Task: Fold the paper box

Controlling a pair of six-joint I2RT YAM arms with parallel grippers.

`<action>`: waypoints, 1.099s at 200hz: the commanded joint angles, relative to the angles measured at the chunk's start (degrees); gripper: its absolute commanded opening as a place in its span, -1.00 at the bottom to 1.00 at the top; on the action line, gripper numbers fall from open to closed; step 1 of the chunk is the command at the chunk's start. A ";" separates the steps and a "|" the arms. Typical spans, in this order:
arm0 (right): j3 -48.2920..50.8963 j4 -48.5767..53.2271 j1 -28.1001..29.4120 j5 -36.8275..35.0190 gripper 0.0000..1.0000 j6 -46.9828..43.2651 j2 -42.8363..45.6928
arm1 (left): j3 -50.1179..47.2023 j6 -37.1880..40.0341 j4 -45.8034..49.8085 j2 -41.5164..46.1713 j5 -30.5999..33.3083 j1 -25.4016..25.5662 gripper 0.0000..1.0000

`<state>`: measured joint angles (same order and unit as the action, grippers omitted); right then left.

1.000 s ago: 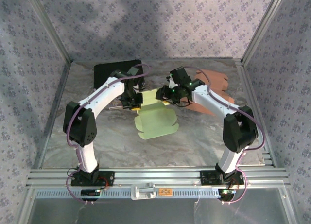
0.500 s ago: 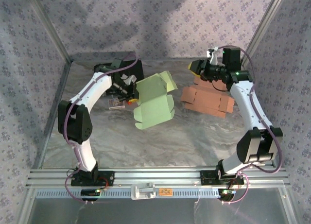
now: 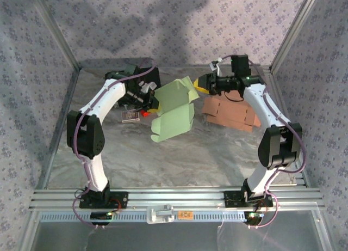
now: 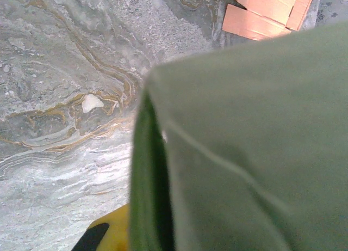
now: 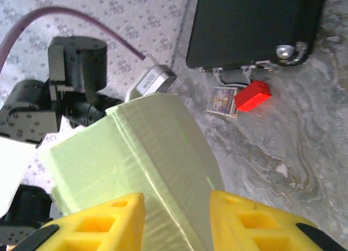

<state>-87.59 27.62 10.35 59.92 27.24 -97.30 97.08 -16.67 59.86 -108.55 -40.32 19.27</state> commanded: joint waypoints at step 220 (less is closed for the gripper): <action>-14.08 22.02 12.49 -32.57 -0.57 -14.76 -6.30 | 1.61 1.73 2.38 1.07 -0.15 1.46 -1.00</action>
<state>-99.22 44.75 20.78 37.60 14.11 -102.19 97.08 -16.56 61.71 -108.55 -37.74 19.66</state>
